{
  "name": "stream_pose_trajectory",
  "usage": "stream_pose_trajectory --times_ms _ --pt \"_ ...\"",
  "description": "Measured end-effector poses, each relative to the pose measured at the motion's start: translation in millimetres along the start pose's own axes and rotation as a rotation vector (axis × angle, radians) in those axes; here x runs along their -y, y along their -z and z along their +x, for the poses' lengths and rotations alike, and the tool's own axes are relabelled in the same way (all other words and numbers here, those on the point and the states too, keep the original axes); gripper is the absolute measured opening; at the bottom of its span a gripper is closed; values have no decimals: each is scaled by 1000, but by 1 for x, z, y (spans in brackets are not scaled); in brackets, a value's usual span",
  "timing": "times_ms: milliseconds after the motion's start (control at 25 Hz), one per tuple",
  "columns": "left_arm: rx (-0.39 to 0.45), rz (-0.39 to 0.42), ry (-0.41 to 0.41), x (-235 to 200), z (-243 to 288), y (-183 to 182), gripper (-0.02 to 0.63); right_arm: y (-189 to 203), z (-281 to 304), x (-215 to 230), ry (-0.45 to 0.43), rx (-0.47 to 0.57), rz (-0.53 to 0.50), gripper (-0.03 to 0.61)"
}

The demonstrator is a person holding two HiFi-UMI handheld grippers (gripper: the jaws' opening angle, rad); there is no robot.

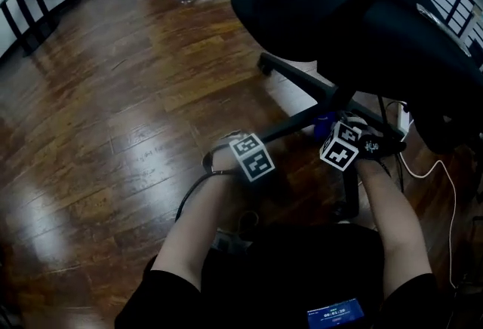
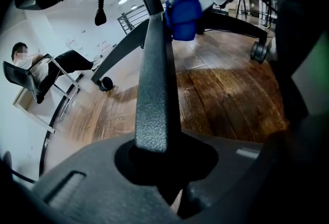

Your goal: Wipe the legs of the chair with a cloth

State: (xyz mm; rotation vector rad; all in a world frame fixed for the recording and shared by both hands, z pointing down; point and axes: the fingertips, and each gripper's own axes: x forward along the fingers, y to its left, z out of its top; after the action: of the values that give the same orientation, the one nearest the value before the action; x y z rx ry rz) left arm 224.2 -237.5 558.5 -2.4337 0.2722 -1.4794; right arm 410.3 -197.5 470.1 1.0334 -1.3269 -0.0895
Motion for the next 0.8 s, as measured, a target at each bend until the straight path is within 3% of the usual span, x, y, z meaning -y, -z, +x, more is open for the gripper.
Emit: stream_pose_trajectory --times_ms 200,280,600,800 --pt "-4 9 -9 -6 1 0 58 1 -5 -8 22 -10 -7 87" --pt "-4 2 -22 -8 1 0 58 10 -15 -29 -25 -40 -13 87" --pt "-19 -18 -34 -8 1 3 58 62 -78 -171 -280 -167 -209 87" --pt "-16 -27 -40 -9 3 1 58 66 -77 -175 -313 -175 -195 86"
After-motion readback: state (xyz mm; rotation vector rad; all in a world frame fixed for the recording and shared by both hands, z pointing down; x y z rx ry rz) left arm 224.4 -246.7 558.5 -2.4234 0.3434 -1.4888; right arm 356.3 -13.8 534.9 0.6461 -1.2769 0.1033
